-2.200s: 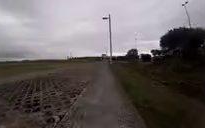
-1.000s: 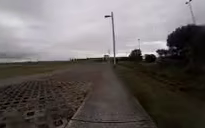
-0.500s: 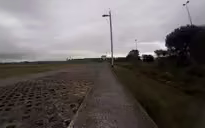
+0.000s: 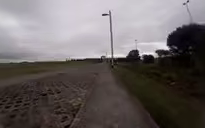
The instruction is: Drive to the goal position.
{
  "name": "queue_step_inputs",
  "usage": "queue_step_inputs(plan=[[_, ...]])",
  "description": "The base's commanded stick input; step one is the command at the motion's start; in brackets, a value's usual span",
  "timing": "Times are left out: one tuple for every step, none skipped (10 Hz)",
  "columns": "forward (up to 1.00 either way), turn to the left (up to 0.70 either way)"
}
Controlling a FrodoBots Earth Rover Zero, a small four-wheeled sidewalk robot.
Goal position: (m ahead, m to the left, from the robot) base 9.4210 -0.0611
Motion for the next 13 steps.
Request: queue_step_inputs(plan=[[0.70, 0.00], [0.70, 0.00], [0.70, 0.00], [0.70, 0.00], [0.70, 0.00], [0.70, 0.00], [0.70, 0.00], [0.70, 0.00], [0.70, 0.00], [0.70, 0.00], [0.70, 0.00], [0.70, -0.02], [0.70, -0.17]])
